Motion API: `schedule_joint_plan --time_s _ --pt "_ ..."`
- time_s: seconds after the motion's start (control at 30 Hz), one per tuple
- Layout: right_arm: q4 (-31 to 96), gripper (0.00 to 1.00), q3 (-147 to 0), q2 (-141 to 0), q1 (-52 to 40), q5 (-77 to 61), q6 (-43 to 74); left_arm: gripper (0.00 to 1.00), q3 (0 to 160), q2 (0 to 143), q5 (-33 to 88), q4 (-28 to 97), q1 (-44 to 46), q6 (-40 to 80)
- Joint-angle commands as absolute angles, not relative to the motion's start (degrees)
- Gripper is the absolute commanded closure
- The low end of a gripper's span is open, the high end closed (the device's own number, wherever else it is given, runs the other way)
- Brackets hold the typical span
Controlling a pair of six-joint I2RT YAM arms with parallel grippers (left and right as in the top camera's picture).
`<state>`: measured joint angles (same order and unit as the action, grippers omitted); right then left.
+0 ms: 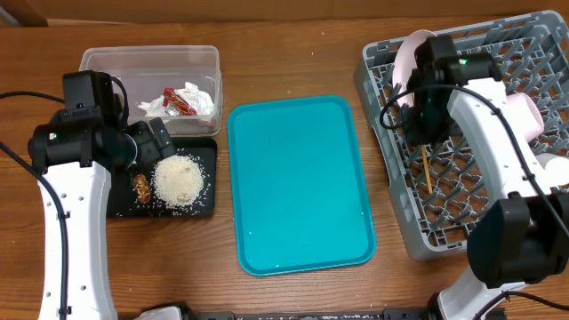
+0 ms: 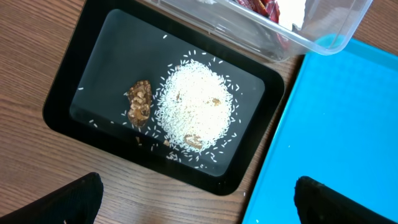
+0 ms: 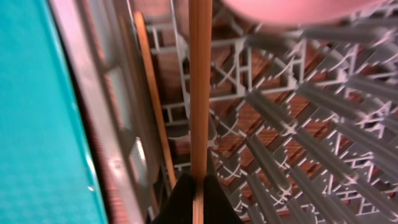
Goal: Sort waste into correct bins and load items into the dishwasher
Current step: 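Carry the second chopstick into the dish rack and release it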
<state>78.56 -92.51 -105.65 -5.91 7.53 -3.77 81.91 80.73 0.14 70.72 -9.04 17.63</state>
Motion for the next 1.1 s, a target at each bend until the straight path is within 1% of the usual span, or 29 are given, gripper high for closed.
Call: schedule_joint_plan --time_s 0.0,0.23,0.3,0.33,0.43,0.6,0.73,0.93,1.0,1.07 --pt "77.5 0.96 -89.4 -105.9 -6.1 5.8 -7.7 0.00 82.5 80.2 -0.5 70.7 -9.0 17.8" --pt "75.0 0.95 -85.2 -105.9 -6.3 2.7 -9.3 0.00 82.5 80.2 -0.5 70.7 -9.0 17.8" --pt "74.6 0.88 -84.8 -105.9 -6.3 2.7 -9.3 0.00 82.5 80.2 -0.5 70.7 -9.0 17.8" --pt "74.7 0.80 -84.8 -105.9 -6.3 2.7 -9.2 0.00 82.5 80.2 -0.5 70.7 -9.0 17.8" --pt "74.6 0.76 -84.8 -105.9 -6.3 2.7 -9.2 0.00 82.5 80.2 -0.5 70.7 -9.0 17.8" --pt "74.7 0.76 -85.2 -105.8 -6.3 2.7 -7.0 0.00 82.5 80.2 -0.5 70.7 -9.0 17.8" --pt "75.3 0.76 -88.3 -105.2 -6.3 2.6 -4.2 0.00 82.5 80.2 -0.5 70.7 -9.0 17.8" --pt "72.1 0.74 -94.7 -100.8 -6.3 -2.4 -2.9 0.00 82.5 80.2 -0.5 70.7 -9.0 17.8" --pt "68.8 0.69 -95.7 -98.5 -6.2 -5.4 -2.9 0.00 82.5 80.2 -0.5 70.7 -9.0 17.8" --pt "65.5 0.59 -95.8 -96.5 -5.7 -8.4 -1.8 0.00 82.5 80.2 -0.5 70.7 -9.0 17.8"
